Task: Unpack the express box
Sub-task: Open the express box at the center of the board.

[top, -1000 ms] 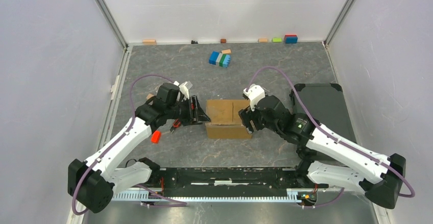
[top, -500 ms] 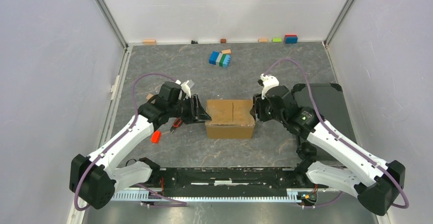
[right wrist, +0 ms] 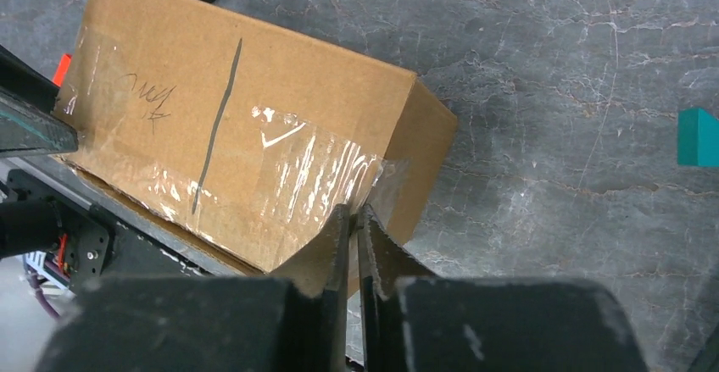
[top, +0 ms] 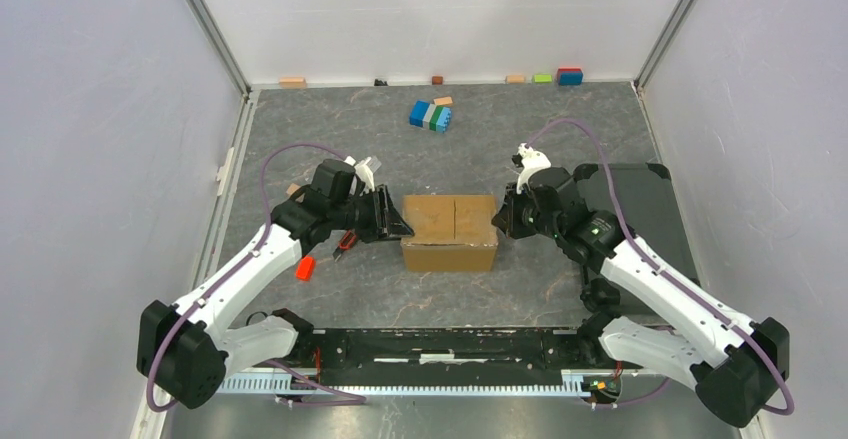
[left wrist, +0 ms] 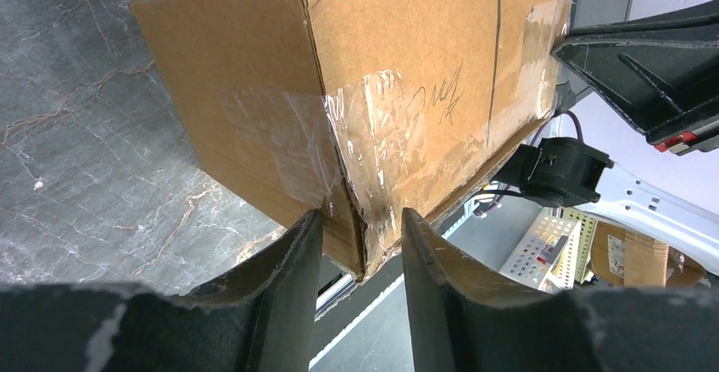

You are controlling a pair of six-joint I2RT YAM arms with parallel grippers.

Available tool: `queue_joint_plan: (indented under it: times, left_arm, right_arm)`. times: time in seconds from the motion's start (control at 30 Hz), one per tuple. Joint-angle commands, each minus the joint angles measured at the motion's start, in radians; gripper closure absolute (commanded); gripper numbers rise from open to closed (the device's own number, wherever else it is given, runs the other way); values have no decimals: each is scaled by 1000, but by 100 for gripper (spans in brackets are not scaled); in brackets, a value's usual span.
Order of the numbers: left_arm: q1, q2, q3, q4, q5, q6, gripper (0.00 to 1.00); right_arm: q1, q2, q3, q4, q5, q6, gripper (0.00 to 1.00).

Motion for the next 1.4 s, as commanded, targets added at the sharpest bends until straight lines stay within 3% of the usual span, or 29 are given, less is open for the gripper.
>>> queue_joint_plan:
  times: [0.0,0.37,0.87,1.27,1.37]
  left_arm:
    - [-1,11,23,29,22,34,54]
    - [-1,34,83,-46,13,122,53]
    - [-1,29,59,-33,7,123,48]
    - [-1,25,63,-39,-21,136,43]
    - [0,15,107,-97,-48,171,37]
  right_arm:
    - [-7,-24,-2,44,-55,42,98]
    - [-81,-67,-55,112,-234,154,100]
    - [-242,-161,-306,532,-613,482,100]
    - [-281,-181,-415,712,-724,658,100]
    - [-289,-189,-433,708,-709,671,100]
